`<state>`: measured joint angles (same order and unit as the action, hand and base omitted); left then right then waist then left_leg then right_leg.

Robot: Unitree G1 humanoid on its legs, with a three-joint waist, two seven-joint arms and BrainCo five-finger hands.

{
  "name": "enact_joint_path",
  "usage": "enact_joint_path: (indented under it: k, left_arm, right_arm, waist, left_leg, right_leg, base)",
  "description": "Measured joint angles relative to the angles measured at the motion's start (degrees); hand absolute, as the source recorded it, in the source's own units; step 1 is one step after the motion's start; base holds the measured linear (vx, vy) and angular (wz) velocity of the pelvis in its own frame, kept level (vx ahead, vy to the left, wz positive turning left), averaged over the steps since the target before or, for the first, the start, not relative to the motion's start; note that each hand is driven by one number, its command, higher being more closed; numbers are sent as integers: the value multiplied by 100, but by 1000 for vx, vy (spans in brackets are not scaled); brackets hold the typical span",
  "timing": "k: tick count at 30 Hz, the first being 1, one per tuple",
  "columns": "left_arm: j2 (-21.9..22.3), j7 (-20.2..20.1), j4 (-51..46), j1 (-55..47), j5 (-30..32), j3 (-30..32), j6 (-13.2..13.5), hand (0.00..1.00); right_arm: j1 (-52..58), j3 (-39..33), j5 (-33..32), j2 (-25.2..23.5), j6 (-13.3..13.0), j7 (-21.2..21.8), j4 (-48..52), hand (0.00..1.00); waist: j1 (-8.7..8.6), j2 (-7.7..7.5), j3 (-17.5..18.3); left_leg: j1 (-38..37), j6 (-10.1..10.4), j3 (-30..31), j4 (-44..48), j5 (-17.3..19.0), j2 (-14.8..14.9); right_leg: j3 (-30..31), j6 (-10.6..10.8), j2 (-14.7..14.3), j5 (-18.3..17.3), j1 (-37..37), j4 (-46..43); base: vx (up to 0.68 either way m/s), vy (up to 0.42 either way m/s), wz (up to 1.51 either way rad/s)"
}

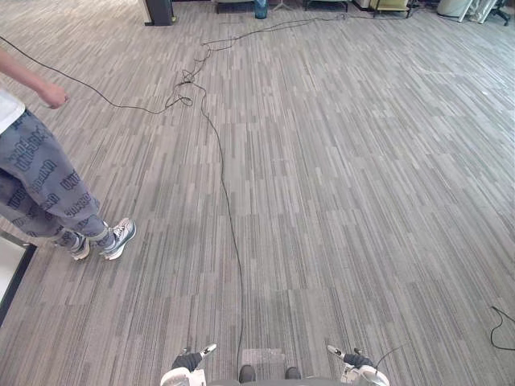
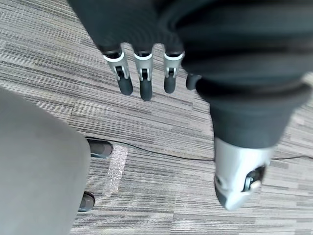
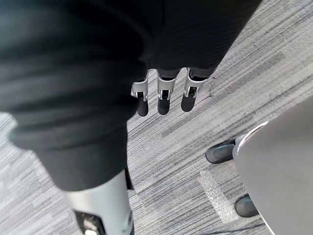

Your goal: Pick up cushions and gather them together orderly.

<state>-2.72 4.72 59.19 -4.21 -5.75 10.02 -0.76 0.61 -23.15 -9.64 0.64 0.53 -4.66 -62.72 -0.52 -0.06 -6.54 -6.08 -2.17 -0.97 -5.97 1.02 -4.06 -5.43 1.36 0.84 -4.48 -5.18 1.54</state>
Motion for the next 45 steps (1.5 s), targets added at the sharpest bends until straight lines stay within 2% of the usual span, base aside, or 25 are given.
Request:
enact_joint_path:
  k: [8,12,14,15,16,17,18,20,21,24,26,27,28,29,30,32,34,35,36,38,39,41,42,44,45]
  left_arm:
    - [32,-12,-20,24,-42,17,2,0]
    - [105,-27,-53,12,-64,168,-3,0]
    - [133,-50,-218,3,-71,280,-7,0]
    - [182,-73,-417,6,-106,456,-3,0]
    - [220,-125,-529,11,-117,548,1,0]
    - [247,-149,-572,4,-126,626,-1,0]
    - [282,-155,-687,39,-184,675,1,0]
    - [308,-153,-859,41,-318,697,15,0]
    - [328,-153,-886,14,-338,690,18,0]
    - [337,-152,-920,23,-343,672,49,0]
    - [349,-137,-964,16,-342,565,86,0]
    - [352,-137,-994,12,-342,518,102,0]
    - [336,-132,-1022,-11,-341,476,118,0]
    - [317,-122,-1029,0,-339,479,132,0]
    - [302,-123,-1019,-1,-335,469,135,0]
    - [204,-121,-1015,5,-334,426,130,0]
    - [180,-124,-984,-5,-333,323,81,0]
    - [180,-133,-904,4,-332,223,81,0]
    - [189,-139,-863,24,-331,168,47,0]
    - [270,-139,-805,104,-331,142,38,0]
    - [336,-135,-772,153,-332,171,33,0]
    - [403,-132,-739,219,-332,209,34,0]
    - [401,-126,-615,321,-331,253,27,0]
    - [472,-110,-545,350,-320,311,7,0]
    - [471,-119,-541,380,-304,261,16,0]
  right_arm:
    - [-9,-143,-179,12,-10,33,-56,0]
    - [67,-139,-179,-42,-13,86,154,0]
    - [167,-91,-187,-82,-15,125,362,0]
    - [208,-2,-227,-134,-22,145,530,0]
    - [261,71,-284,-132,-46,161,617,0]
    - [288,150,-297,-125,-48,162,674,0]
    - [337,234,-373,-129,-47,165,738,0]
    - [360,411,-410,-79,-41,156,783,0]
    - [352,472,-409,-55,-31,154,793,0]
    - [275,483,-411,-66,-25,142,793,0]
    - [175,522,-409,-82,-26,145,796,0]
    - [184,530,-408,-87,-25,146,795,0]
    - [189,529,-398,-137,-19,149,793,0]
    - [201,518,-392,-210,-8,147,792,0]
    - [244,486,-379,-268,-6,165,799,0]
    - [349,474,-378,-413,3,198,811,0]
    - [396,482,-376,-431,14,237,947,0]
    - [441,481,-378,-430,-31,244,1081,0]
    - [483,509,-378,-429,-25,244,1187,0]
    - [518,532,-378,-428,-49,243,1363,0]
    - [522,524,-377,-452,-69,244,1476,0]
    - [471,501,-376,-461,-129,242,1641,0]
    - [414,426,-378,-433,-143,248,1566,0]
    - [372,296,-376,-427,-159,234,1450,0]
    - [404,296,-373,-403,-159,236,1403,0]
  waist:
    - [10,42,-43]
    - [18,83,-84]
    - [32,32,-144]
    - [87,-29,-251]
    - [91,-8,-252]
    - [71,8,-262]
    - [57,-42,-288]
    - [103,-36,-316]
    - [81,-19,-309]
    - [139,-38,-303]
    - [181,-4,-270]
    - [224,14,-242]
    - [351,-58,-161]
    - [389,-125,-50]
    - [350,-233,20]
    - [365,-425,115]
    - [352,-445,78]
    - [329,-402,42]
    - [275,-396,15]
    - [235,-397,-7]
    - [174,-358,-26]
    - [20,-277,-67]
    - [4,-383,-165]
    - [-27,-336,-172]
    - [-74,-342,-159]
  left_leg:
    - [148,23,-92,1,15,44]
    - [179,100,-190,8,73,72]
    - [252,225,-248,330,361,66]
    - [516,275,-381,1235,858,91]
    - [886,316,-609,2067,1214,188]
    - [1195,298,-826,2838,1363,293]
    - [1639,289,-1008,3780,1395,421]
    - [2085,253,-1314,4622,1618,781]
    - [2263,288,-1449,4660,1704,968]
    - [2525,303,-1670,4053,1630,1063]
    - [2790,411,-1868,3156,1132,1010]
    - [2846,372,-1862,2930,914,1015]
    - [2907,243,-1863,2946,582,928]
    - [2901,100,-1917,2997,645,821]
    - [2803,-26,-2006,3110,832,708]
    - [2487,-159,-2057,3090,1020,522]
    - [1780,-196,-2042,2841,1230,438]
    - [1299,-204,-2019,2697,1346,425]
    - [939,-213,-2021,2587,1353,391]
    - [324,-237,-2039,2247,1373,396]
    - [-23,-186,-2038,1962,1465,435]
    - [-423,155,-2050,1535,1816,569]
    - [-790,231,-2084,1350,1913,545]
    - [-1098,207,-1993,1262,1957,600]
    - [-1211,204,-1691,1316,1955,577]
  right_leg:
    - [77,-31,-35,-44,232,-153]
    - [141,-74,-39,-323,480,-628]
    - [156,-107,17,-634,631,-1138]
    - [209,-155,58,-884,660,-1488]
    - [176,-201,49,-1080,708,-1684]
    - [99,-232,61,-1216,711,-1818]
    - [49,-295,95,-1308,673,-1883]
    - [1,-377,94,-1458,522,-1892]
    - [-43,-300,122,-1489,383,-1852]
    - [-20,-266,346,-1521,-14,-1509]
    - [42,-245,551,-1510,-301,-1042]
    - [84,-241,585,-1519,-345,-890]
    - [225,-230,703,-1555,-398,-763]
    - [368,-212,833,-1534,-375,-875]
    - [461,58,1020,-1335,-267,-1262]
    - [705,366,1154,-1105,-68,-2155]
    - [997,495,1086,-352,554,-4077]
    - [1085,526,975,-265,996,-5362]
    - [1079,548,895,-336,1423,-6160]
    - [836,448,765,-576,2207,-6775]
    - [546,381,691,-757,2686,-6759]
    - [-99,337,616,-931,3204,-6195]
    - [-473,264,602,-921,3446,-5396]
    - [-780,-109,334,-729,3544,-4091]
    - [-707,-220,129,-363,3438,-3222]
  base:
    - [-2,-4,-5]
    - [15,-23,-13]
    - [55,-40,-6]
    - [42,-63,-5]
    - [40,-95,11]
    - [74,-94,35]
    - [92,-62,27]
    - [181,-20,16]
    - [237,-1,20]
    - [325,90,-1]
    - [428,212,-20]
    - [525,313,-43]
    - [526,283,-49]
    - [692,344,-32]
    - [617,279,-6]
    - [622,291,3]
    - [578,246,-14]
    - [416,151,-9]
    - [483,138,-2]
    - [494,85,-8]
    - [456,50,1]
    - [492,13,19]
    - [533,-40,11]
    - [596,-126,24]
    - [646,-174,55]
